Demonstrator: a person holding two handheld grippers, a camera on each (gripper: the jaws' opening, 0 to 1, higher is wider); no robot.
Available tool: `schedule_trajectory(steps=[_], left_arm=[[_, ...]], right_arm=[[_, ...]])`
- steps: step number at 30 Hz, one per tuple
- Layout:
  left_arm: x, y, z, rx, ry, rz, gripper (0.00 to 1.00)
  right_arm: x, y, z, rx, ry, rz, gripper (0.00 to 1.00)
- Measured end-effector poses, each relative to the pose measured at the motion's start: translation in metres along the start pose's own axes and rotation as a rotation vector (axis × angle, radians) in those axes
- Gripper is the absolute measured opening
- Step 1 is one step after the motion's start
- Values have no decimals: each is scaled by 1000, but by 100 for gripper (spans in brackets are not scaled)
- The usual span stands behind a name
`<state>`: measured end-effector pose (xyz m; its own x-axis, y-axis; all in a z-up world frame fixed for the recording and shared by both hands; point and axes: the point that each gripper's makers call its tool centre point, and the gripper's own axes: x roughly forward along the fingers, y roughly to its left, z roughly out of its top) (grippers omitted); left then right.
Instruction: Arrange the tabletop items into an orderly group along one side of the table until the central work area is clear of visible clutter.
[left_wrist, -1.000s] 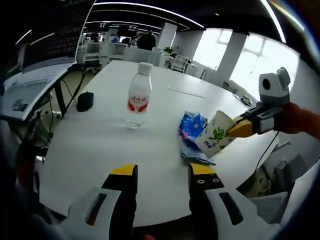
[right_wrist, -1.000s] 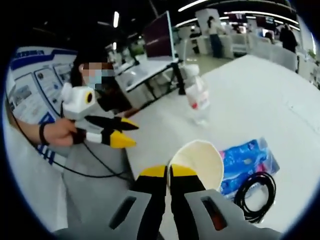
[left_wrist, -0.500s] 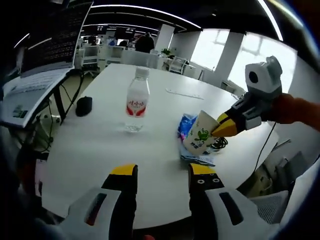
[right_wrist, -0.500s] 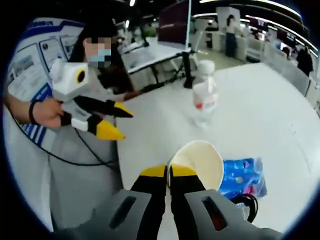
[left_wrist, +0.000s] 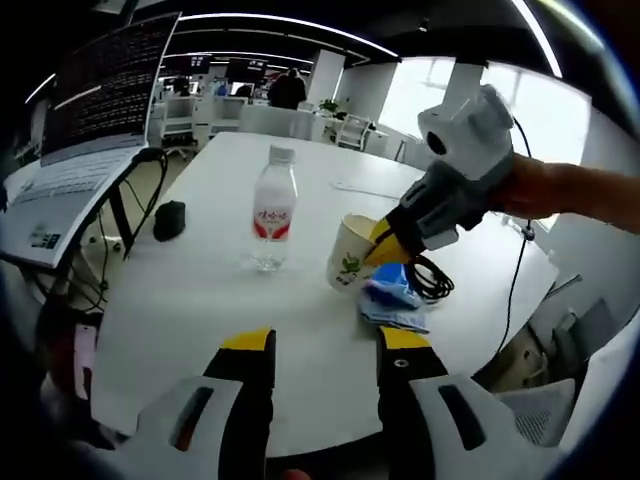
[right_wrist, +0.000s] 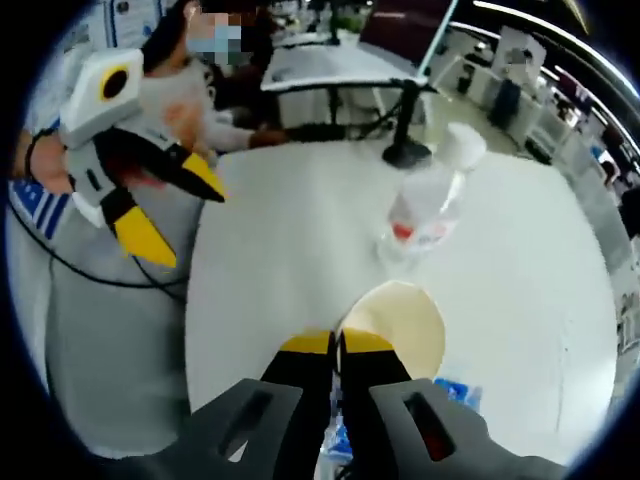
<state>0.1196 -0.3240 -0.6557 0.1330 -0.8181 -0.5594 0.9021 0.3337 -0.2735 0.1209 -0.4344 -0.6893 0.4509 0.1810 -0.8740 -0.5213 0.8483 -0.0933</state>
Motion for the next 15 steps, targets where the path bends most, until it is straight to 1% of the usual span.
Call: schedule_trajectory(steps=[3, 5, 11, 15], left_arm=[[-3, 0, -5, -4, 4, 3, 39], [-5, 1, -8, -10, 7, 4, 39], [-9, 2, -14, -19, 13, 10, 39], [-10, 2, -15, -20, 14, 10, 38]], right_arm=[[8, -4, 2, -41, 23, -2, 0], [12, -7, 2, -54, 34, -4, 0], [21, -20, 2, -88, 59, -28, 0], [25, -26, 1, -86, 64, -30, 0]])
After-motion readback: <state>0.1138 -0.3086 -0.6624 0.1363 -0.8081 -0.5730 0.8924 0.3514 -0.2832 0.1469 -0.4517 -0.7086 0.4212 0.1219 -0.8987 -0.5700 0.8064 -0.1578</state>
